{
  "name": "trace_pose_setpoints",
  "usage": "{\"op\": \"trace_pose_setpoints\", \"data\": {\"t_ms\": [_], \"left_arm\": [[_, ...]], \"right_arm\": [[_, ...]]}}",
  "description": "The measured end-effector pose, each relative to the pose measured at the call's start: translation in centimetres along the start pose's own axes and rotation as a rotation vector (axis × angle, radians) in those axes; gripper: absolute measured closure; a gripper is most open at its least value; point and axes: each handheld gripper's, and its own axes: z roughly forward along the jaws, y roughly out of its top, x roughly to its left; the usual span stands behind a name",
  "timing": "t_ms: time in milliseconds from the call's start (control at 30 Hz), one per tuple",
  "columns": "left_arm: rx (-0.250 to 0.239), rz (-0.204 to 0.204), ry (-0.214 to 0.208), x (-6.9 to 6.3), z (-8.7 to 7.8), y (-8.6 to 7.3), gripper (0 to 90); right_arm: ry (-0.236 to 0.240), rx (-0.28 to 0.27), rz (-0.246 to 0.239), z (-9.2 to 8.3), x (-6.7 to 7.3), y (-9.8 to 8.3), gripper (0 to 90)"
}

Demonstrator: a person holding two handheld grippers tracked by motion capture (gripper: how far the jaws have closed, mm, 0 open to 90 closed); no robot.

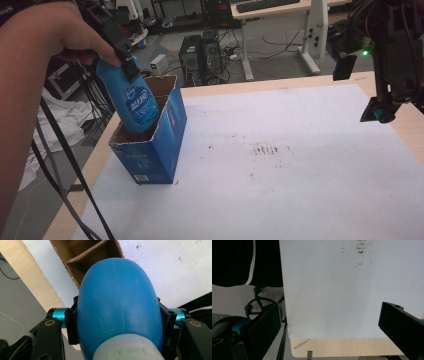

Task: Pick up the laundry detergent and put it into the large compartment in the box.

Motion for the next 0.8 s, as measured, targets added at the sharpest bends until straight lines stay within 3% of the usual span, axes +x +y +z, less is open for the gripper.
{"op": "trace_pose_setpoints", "data": {"t_ms": [300,433,467,533,700,800], "left_arm": [[0.038,0.064,0.005,0.6,4.3,0.3,37.2],[0.056,0.136,0.004,0.5,6.0,0.4,37.2],[0.056,0.136,0.004,0.5,6.0,0.4,37.1],[0.074,0.191,0.004,0.5,7.2,0.6,37.2],[0.068,0.207,-0.01,0.7,9.1,0.6,37.1],[0.088,0.239,-0.005,0.8,10.0,0.6,37.2]], "right_arm": [[0.002,0.0,0.005,0.2,-0.2,0.0,3.5],[0.003,-0.001,0.006,0.4,-0.3,0.0,3.5],[0.003,-0.001,0.006,0.4,-0.3,0.0,3.5],[0.006,0.002,0.013,0.5,-0.4,0.1,3.5],[0.011,-0.003,0.005,0.8,-0.6,0.1,3.5],[0.01,-0.003,0.005,0.9,-0.7,0.0,3.5]]}}
